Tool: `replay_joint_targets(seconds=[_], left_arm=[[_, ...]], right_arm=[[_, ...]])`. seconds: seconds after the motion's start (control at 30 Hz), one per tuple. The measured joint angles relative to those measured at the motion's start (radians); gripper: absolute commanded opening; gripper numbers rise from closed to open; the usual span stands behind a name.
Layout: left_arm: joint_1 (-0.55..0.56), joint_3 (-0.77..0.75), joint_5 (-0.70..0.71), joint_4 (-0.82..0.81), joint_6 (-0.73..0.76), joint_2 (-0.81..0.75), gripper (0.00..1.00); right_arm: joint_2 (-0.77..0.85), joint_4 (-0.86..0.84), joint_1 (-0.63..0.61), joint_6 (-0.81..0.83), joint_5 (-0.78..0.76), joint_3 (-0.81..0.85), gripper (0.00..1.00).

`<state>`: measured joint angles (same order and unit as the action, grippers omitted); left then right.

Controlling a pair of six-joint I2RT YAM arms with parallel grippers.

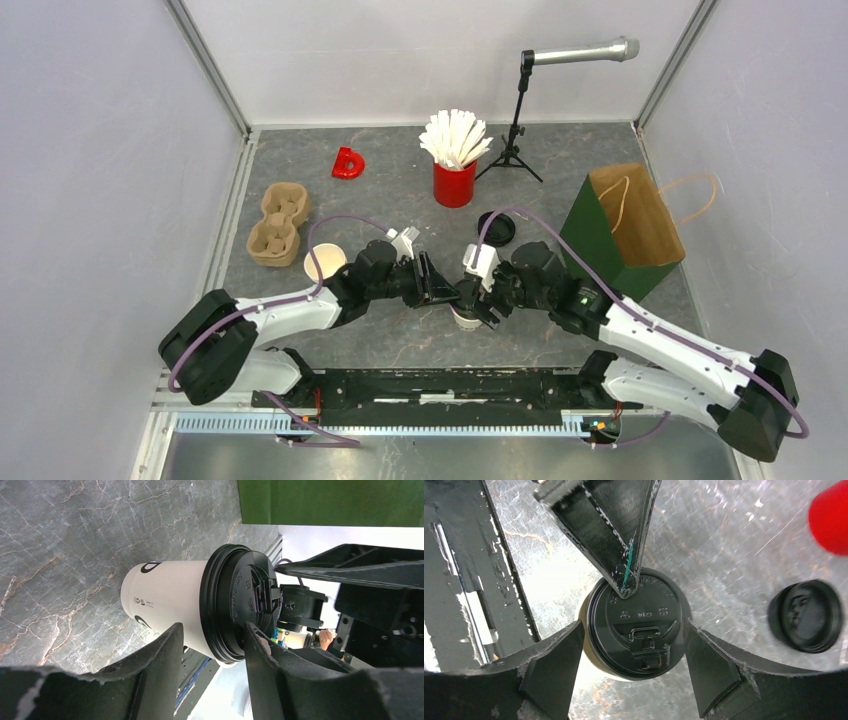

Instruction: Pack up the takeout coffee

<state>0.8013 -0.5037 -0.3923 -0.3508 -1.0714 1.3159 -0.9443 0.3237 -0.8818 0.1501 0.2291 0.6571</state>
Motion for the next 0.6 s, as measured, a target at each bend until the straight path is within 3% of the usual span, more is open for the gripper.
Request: replay_joint_targets(seconds=[0.33,0.6], left_arm=[[0.003,-0.006,0.0,0.009,0.002,0.001,0.54],[0.009,-0.011,0.0,0.012,0.021,0.007,0.54]], right_arm=[[0.175,-0.014,-0.026,0.275,0.046,-0.047,0.82],[0.149,0.03,-0.13,0.398,0.008,-0.097,0.86]])
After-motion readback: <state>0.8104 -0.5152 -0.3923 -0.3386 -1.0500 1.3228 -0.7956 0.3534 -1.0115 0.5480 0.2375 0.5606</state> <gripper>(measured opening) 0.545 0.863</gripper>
